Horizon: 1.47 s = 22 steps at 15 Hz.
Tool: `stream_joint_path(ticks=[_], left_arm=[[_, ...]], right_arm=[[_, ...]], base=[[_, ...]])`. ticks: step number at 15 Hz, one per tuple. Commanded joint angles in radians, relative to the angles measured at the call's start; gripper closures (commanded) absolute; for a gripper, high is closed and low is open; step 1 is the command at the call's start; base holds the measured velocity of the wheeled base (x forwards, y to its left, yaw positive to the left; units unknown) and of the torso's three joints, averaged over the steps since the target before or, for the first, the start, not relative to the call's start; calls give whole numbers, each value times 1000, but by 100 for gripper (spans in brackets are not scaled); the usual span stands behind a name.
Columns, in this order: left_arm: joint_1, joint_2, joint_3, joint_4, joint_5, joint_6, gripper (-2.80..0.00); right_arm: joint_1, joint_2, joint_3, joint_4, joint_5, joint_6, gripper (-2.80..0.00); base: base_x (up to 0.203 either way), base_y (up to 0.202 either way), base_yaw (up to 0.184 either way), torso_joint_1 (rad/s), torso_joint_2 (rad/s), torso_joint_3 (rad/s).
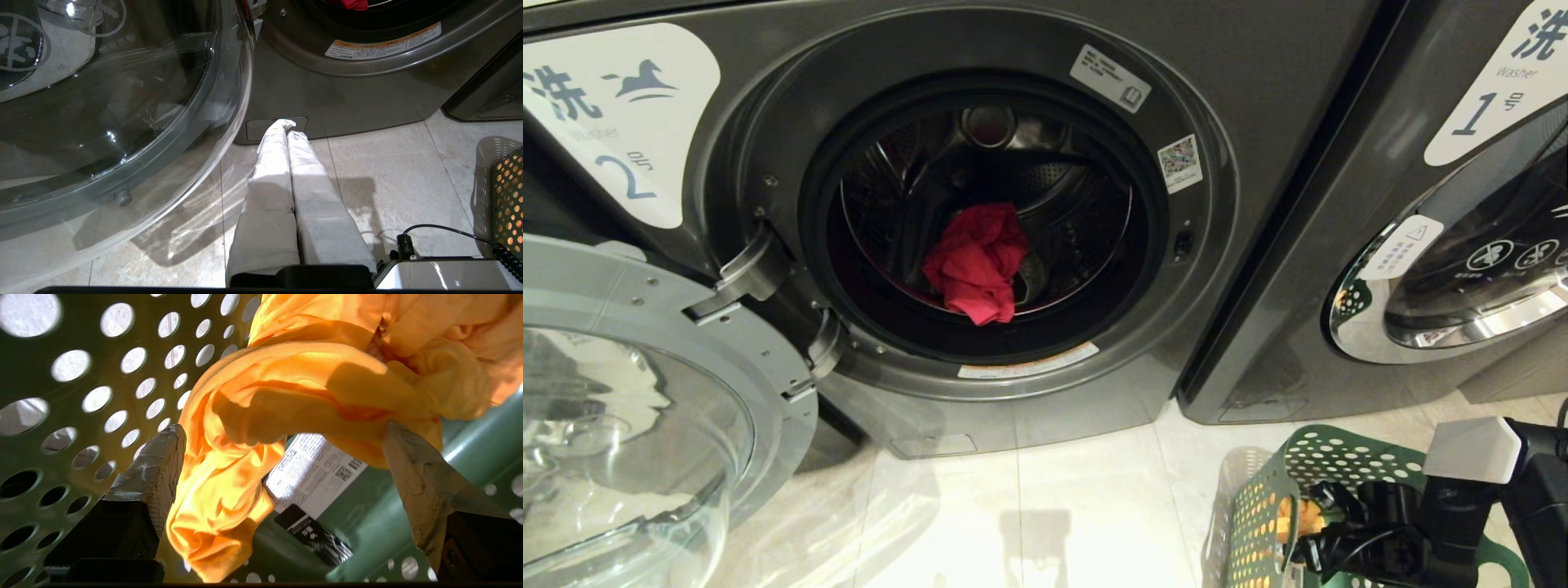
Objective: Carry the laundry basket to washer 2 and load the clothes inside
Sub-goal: Place the clothes into the washing machine
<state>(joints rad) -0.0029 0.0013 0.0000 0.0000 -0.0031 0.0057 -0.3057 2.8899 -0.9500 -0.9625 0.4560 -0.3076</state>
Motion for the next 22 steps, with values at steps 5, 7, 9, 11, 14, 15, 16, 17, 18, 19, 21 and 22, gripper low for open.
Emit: stream_joint_path(ticks=[5, 7, 9, 11, 14, 15, 16, 17, 18, 19, 21, 22], left_arm=[[0, 0, 0, 0, 0, 0, 0], [0, 0, 0, 0, 0, 0, 0], [0, 0, 0, 0, 0, 0, 0], [0, 0, 0, 0, 0, 0, 0], [0, 0, 0, 0, 0, 0, 0], [0, 0, 0, 0, 0, 0, 0], [0, 0, 0, 0, 0, 0, 0], [0, 0, 0, 0, 0, 0, 0], [0, 0, 0, 0, 0, 0, 0], [0, 0, 0, 0, 0, 0, 0], [0, 0, 0, 0, 0, 0, 0], [0, 0, 0, 0, 0, 0, 0]], right_arm=[[2, 176, -222, -25, -55, -2, -280], [3, 180, -237, -15, -62, -1, -280], [2, 177, -251, -15, -74, 2, -280], [1, 177, -271, -13, -96, 27, -280], [4, 177, -276, -13, -135, 33, -280], [5, 174, -273, -12, -169, 34, -280], [12, 174, -270, -9, -205, 36, -280], [16, 173, -271, -4, -235, 42, -280], [16, 172, -269, 3, -238, 41, -280], [14, 168, -269, 10, -238, 41, -280], [16, 167, -264, 10, -238, 45, -280], [14, 167, -263, 10, -238, 44, -280]], base=[[0, 0, 0, 0, 0, 0], [0, 0, 0, 0, 0, 0], [0, 0, 0, 0, 0, 0], [0, 0, 0, 0, 0, 0], [0, 0, 0, 0, 0, 0], [0, 0, 0, 0, 0, 0], [0, 0, 0, 0, 0, 0], [0, 0, 0, 0, 0, 0], [0, 0, 0, 0, 0, 0], [0, 0, 0, 0, 0, 0], [0, 0, 0, 0, 0, 0], [0, 0, 0, 0, 0, 0]])
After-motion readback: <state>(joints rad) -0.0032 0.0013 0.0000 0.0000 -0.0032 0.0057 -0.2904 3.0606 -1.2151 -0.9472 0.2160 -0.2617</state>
